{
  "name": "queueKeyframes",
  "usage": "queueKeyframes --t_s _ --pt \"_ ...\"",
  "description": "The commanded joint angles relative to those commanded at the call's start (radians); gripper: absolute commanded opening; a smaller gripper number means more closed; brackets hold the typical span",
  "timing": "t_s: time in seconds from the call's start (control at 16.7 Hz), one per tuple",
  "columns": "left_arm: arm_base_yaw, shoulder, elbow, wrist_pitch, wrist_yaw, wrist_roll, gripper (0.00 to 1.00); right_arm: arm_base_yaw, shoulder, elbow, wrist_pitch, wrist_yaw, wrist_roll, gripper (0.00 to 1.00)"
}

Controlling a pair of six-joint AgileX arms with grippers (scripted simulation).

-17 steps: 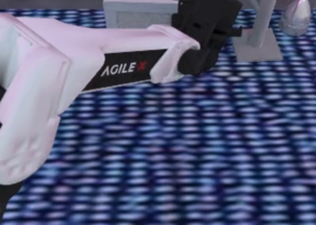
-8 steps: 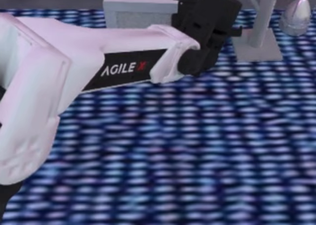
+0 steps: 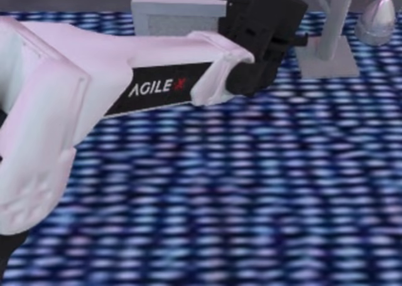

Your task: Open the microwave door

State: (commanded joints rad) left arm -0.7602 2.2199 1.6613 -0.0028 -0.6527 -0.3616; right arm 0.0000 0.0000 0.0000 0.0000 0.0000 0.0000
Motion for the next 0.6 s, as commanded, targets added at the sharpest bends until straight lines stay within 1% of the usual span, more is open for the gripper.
queueKeyframes --t_s 0.18,0.3,0.42,0.6 --pt "-0.01 0.009 0.001 -0.002 0.01 -0.006 0.0 0.0 0.0 0.0 0.0 0.0 0.0 1.0" --pt "-0.009 0.026 0.034 -0.034 0.018 -0.013 0.0 0.0 0.0 0.0 0.0 0.0 0.0 1.0" --pt "-0.007 0.062 0.109 -0.108 0.036 -0.027 0.0 0.0 0.0 0.0 0.0 0.0 0.0 1.0" --pt "0.002 0.144 0.296 -0.295 0.08 -0.058 0.0 0.0 0.0 0.0 0.0 0.0 0.0 1.0"
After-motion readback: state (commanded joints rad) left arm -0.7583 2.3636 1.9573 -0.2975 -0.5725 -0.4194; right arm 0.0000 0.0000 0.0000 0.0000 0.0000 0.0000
